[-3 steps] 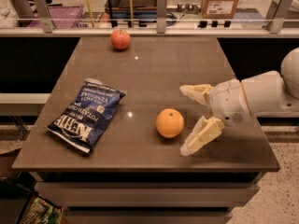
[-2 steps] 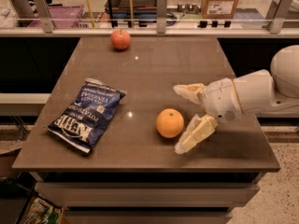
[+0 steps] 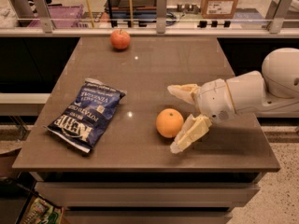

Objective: Move orange near apple

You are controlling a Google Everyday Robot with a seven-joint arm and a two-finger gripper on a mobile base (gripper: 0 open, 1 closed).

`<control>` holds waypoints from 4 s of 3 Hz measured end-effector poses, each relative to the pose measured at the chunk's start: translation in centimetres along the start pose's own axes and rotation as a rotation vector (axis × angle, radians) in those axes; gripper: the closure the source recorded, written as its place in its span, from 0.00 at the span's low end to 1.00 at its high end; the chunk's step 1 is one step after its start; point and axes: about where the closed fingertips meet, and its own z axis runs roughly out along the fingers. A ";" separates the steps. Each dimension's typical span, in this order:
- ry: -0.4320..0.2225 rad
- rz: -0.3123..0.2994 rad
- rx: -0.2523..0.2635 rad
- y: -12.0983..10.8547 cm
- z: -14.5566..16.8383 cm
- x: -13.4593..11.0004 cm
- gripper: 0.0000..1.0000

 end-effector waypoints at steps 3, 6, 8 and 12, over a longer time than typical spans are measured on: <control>-0.046 -0.012 -0.004 0.8 0.1 0.5 0.41; -0.035 -0.027 -0.014 1.1 0.4 0.2 1.00; -0.036 -0.028 0.009 0.5 -0.3 0.0 1.00; -0.039 0.124 0.451 -7.4 -8.8 -1.7 1.00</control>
Offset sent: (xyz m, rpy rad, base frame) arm -0.0080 -0.0077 -0.0077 0.0630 -0.0089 -0.0075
